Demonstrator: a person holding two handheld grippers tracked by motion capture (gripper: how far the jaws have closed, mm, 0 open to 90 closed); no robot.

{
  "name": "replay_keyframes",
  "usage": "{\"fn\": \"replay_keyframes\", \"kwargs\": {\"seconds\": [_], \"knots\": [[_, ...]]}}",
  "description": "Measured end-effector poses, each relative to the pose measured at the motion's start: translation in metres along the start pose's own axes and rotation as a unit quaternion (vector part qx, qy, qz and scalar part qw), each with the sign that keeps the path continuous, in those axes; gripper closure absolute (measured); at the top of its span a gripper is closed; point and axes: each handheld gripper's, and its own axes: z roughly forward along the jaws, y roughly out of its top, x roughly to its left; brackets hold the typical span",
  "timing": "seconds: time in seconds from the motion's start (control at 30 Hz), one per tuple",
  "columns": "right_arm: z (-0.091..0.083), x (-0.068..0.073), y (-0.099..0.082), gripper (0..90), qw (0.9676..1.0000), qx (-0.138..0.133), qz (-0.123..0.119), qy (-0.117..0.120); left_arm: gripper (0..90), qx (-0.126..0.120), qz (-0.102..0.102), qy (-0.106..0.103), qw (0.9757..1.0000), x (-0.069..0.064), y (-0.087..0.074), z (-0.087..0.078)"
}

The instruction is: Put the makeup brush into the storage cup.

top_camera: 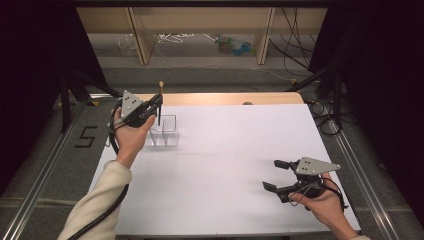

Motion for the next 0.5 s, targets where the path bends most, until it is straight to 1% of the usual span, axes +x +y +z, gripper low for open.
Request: {"fn": "replay_keyframes", "kwargs": {"seconds": [0.3, 0.33, 0.5], "knots": [[0.0006, -0.0001, -0.0003, 15.8, 1.0, -0.004, 0.0, -0.001, 83.3, -0.001, -0.004, 0.001, 1.0, 0.0002, -0.0004, 0.0014], [0.0001, -0.0002, -0.0001, 15.8, 1.0, -0.001, 0.0, -0.001, 83.3, -0.002, -0.005, 0.001, 1.0, 0.0, -0.0006, 0.0017], [0.0002, -0.0001, -0.0001, 15.9, 1.0, -0.002, 0.001, -0.001, 83.3, -0.002, 0.0, 0.0, 1.0, 0.0006, -0.0009, 0.003]]}}
